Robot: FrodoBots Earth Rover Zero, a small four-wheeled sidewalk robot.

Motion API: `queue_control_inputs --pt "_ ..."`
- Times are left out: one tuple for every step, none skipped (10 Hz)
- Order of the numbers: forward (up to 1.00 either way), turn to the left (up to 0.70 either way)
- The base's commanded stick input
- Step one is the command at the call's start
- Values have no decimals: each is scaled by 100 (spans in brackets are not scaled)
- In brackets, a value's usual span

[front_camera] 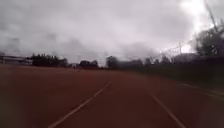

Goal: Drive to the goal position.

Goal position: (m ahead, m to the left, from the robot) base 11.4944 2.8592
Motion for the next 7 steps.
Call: queue_control_inputs --pt "70 0" --pt "70 0" --pt "70 0" --pt "70 0" --pt "70 0" --pt "70 0" --pt "70 0"
